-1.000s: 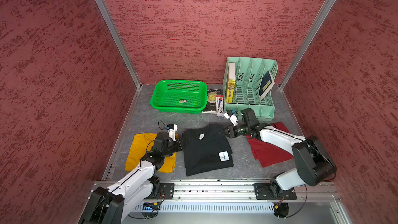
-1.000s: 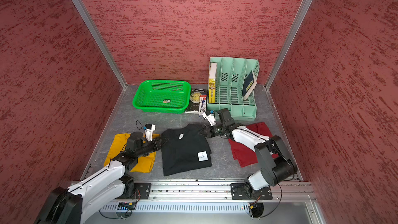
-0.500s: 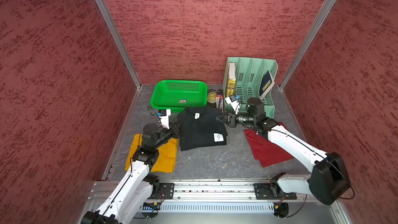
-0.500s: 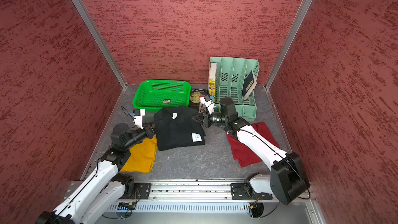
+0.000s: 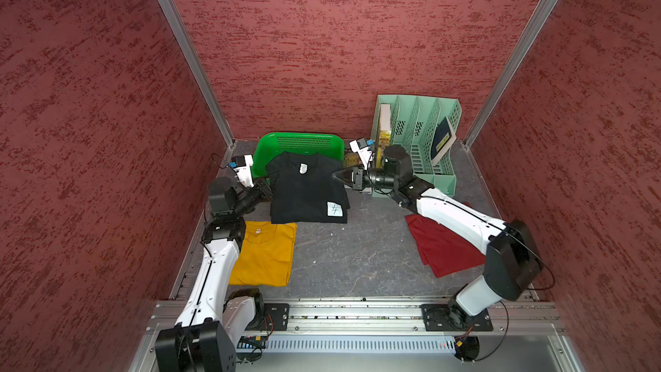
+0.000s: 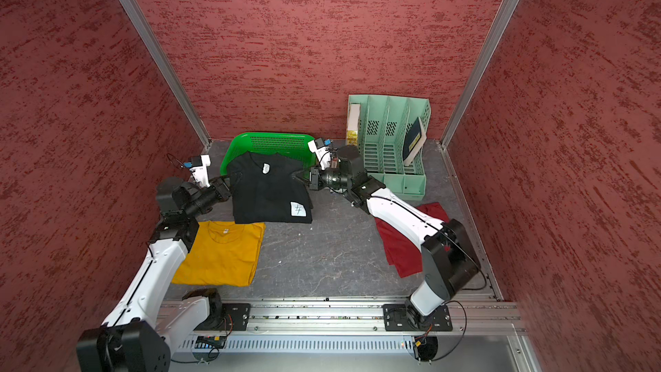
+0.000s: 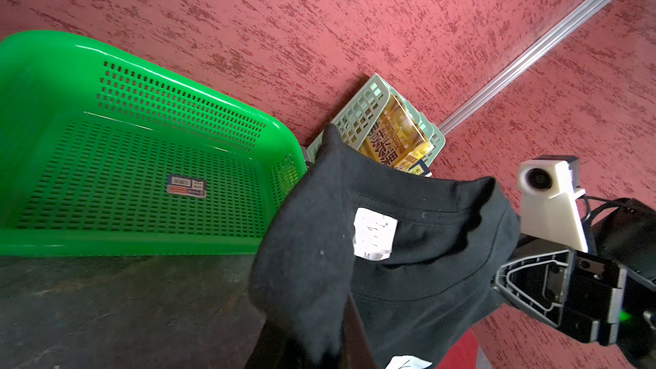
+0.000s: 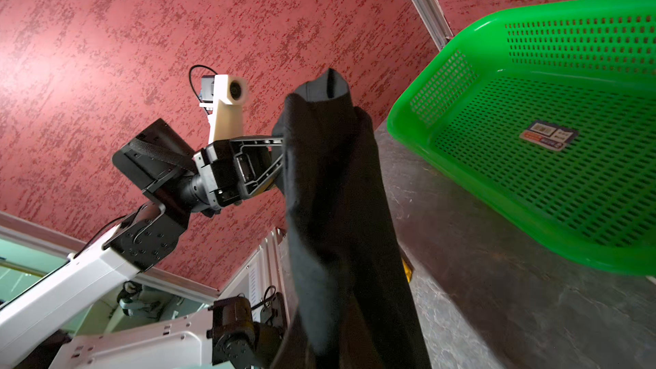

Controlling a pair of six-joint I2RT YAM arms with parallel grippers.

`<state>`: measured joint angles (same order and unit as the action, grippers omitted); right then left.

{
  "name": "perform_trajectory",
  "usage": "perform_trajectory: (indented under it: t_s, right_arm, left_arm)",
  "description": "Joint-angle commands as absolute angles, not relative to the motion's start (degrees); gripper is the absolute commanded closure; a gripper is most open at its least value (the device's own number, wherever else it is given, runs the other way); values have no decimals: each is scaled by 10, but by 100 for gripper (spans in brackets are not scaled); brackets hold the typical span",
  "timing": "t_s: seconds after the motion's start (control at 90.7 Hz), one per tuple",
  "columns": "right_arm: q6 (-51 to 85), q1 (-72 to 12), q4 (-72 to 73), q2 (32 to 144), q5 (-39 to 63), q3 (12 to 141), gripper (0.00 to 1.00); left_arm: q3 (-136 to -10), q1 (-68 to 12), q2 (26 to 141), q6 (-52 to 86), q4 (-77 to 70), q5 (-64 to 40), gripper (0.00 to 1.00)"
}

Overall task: Put the folded t-shirts into the basket
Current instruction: Pick up the T-shirt from the center of the board, then place the T-shirt in the bin.

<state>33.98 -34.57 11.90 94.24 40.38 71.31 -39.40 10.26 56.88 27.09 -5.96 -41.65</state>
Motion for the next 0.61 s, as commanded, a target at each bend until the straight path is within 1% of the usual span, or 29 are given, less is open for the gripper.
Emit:
perform_trajectory:
  t_s: [0.0, 0.176, 0.309, 0.595]
  right_arm:
    - [396, -354, 204, 1000, 365, 760, 100]
    - [422, -354, 220, 1096, 328, 843, 100]
    - [406, -352, 187, 1156, 307, 930, 100]
    - [425, -332, 124, 1263, 263, 1090, 100]
  left_arm:
    - [-441, 118, 611, 246, -55, -435, 100]
    - [-509, 120, 704, 206, -46, -436, 100]
    - [-565, 125, 752, 174, -37, -433, 100]
    - [-680, 129, 877, 115, -4, -422, 100]
